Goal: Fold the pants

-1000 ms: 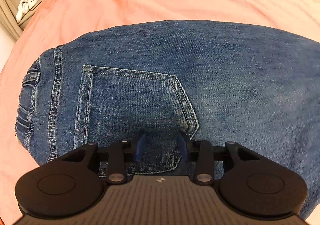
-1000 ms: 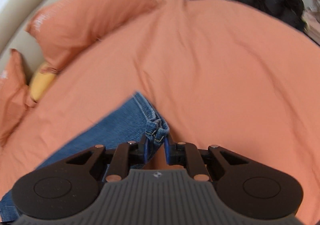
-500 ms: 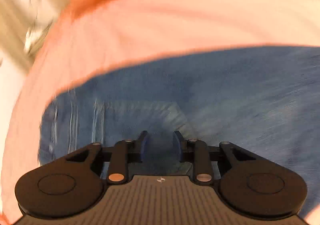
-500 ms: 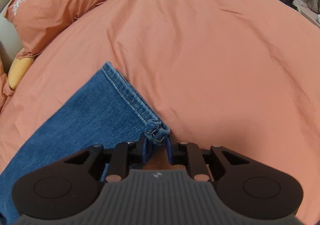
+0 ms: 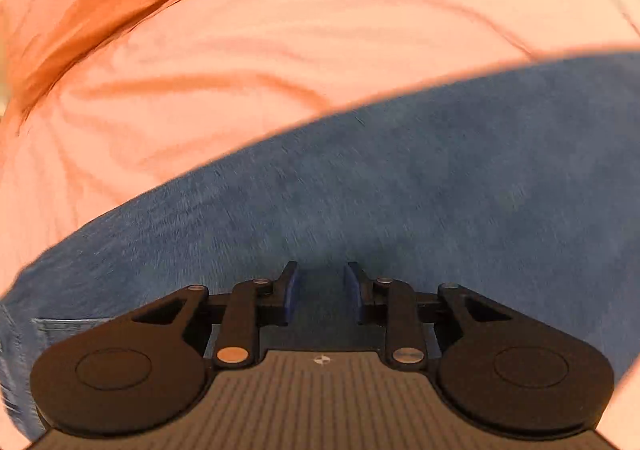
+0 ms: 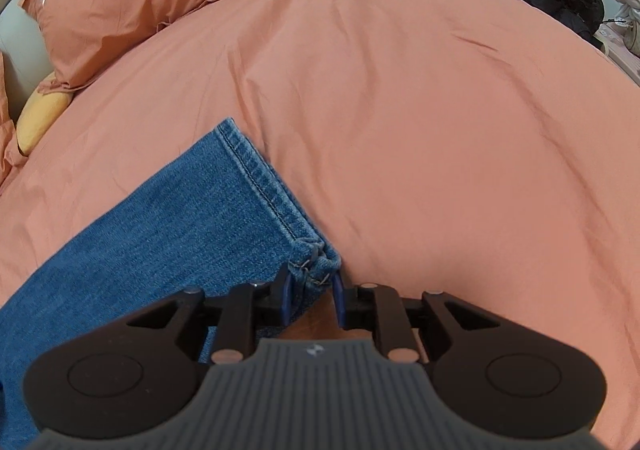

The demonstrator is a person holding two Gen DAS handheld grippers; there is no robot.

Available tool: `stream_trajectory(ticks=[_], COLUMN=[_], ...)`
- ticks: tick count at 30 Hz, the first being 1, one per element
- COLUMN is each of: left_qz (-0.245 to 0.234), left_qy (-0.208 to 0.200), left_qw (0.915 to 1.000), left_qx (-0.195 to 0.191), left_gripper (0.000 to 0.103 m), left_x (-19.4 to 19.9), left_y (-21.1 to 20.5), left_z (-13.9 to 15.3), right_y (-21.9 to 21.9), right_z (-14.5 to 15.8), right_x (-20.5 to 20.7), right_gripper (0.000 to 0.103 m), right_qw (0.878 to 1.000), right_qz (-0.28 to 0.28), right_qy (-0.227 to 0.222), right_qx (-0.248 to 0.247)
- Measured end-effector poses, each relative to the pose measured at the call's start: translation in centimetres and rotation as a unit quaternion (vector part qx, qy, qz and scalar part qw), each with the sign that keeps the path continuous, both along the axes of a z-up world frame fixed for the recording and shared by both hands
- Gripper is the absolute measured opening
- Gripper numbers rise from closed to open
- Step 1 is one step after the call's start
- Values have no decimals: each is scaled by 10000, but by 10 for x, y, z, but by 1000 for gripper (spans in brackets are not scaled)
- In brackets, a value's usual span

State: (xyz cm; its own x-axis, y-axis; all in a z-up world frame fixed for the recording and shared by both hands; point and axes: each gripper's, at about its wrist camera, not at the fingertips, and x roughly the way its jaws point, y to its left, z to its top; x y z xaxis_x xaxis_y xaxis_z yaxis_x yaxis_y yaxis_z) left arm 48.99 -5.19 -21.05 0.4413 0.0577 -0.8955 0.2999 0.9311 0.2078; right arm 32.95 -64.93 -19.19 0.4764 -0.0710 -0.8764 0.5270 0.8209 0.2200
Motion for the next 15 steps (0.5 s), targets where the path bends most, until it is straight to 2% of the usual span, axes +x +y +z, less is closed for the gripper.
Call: stream_trajectory(ticks=[5,7,9,12,15], left_qz=[468,511,553,538,291], left_qy=[-108,-149,-160,-189,-506], left_qw=[9987,9985,9983,9984,9982], left_qx=[-143,-103,-42,19,-146], left_gripper=[33,33,33,33,33], left_x=[37,50,60,68,63], left_y=[-1,-4,-10,-13,-17], left_z=[-9,-12,-15,-8,12], right_y=[-2,-3,-5,-15,-25], right_z=[-8,-9,-9,-4,11], right_x=[8,11,13,14,16], right_gripper=[17,24,40,48,52], right_qw=[9998,9996,9990,9981,9972], right_qz=[166,244,293,478,674], right_qy=[99,149,229,240,154], right_qx=[-21,-80,-244,-305,-296])
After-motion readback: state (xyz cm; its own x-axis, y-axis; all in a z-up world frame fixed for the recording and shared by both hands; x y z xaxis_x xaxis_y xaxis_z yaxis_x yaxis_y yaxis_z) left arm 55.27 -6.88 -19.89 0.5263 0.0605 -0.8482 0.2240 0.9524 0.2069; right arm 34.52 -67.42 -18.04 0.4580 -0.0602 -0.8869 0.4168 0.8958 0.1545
